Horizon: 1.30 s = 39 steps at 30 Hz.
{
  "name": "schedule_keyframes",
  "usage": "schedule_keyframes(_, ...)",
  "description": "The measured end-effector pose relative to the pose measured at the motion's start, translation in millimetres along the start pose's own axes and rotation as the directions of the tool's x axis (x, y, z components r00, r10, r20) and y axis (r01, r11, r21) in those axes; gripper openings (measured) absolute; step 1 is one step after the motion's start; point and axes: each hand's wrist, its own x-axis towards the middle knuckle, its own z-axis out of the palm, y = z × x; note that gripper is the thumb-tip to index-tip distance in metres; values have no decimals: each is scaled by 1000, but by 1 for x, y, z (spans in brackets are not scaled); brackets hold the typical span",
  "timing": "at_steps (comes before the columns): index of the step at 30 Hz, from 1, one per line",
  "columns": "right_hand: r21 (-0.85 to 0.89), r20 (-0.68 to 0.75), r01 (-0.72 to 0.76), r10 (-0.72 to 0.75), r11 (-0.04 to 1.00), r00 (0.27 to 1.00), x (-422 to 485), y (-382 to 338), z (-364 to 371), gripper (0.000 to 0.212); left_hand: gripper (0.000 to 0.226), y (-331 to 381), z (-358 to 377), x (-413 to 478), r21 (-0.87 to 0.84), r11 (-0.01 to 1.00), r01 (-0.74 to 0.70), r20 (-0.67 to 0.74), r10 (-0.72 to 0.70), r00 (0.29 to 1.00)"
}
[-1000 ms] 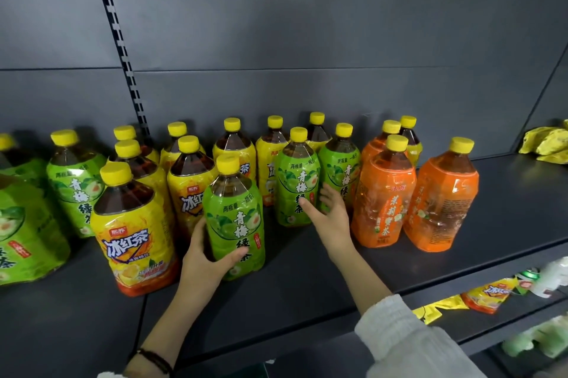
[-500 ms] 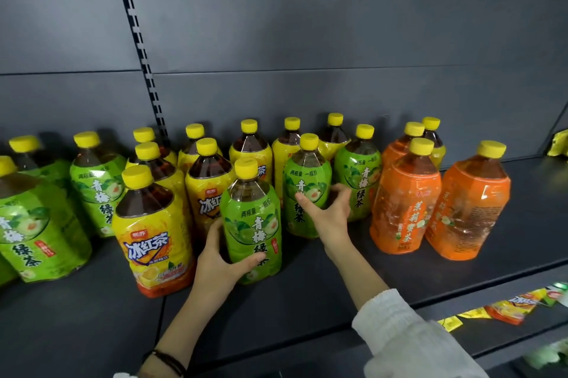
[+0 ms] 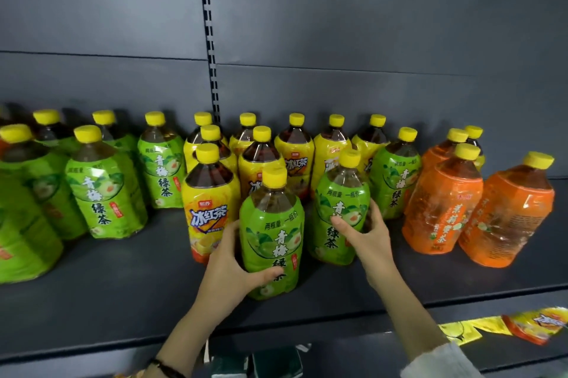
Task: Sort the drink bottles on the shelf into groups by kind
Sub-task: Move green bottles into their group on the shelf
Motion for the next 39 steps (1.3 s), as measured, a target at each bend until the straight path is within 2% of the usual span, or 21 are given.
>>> schedule_keyframes(5,22,23,16,-16,1000,1000,-34,-10,27,116,85,-11,-57,-29,-1,999,38,-8,-38,999)
schedule_keyframes(8,29,40,19,-20,999,999,-50,-14,48,101,86,-17,-94,-42,26,998,59,-60,-57,997)
schedule_keyframes(12,29,55,3,-5,1000,998,-69,-20,72,114,88,-27,-136,-47,41,995,91,-121,-86,989)
schedule_keyframes(17,24,101,6,-9,1000,995,-93,-23,103,99,91,-40,-173,-44,39,993,113,-189,-103,977)
schedule_keyframes(23,23,167,3,-6,1000,986,-126,-25,139,108,80,-51,-196,-47,59,993,102,-219,-87,972)
schedule_keyframes(27,46,231,10,-20,999,973,-144,-24,167,92,93,-64,-202,-52,191,976,105,-309,-42,950)
schedule_keyframes(30,47,263,19,-31,999,964,-153,-25,191,94,106,-71,-210,-53,435,893,113,-422,92,902)
schedule_keyframes(32,60,266,34,-49,998,963,-158,-27,207,86,103,-72,-219,-52,523,841,141,-455,136,880)
schedule_keyframes(34,71,250,60,-76,996,965,-163,-28,224,75,98,-73,-229,-49,577,802,155,-498,195,845)
schedule_keyframes(36,80,224,114,-129,990,966,-169,-26,239,73,97,-77,-236,-45,597,780,186,-540,220,812)
schedule_keyframes(39,76,199,187,-198,979,960,-173,-20,254,80,108,-80,-245,-38,567,778,271,-584,147,798)
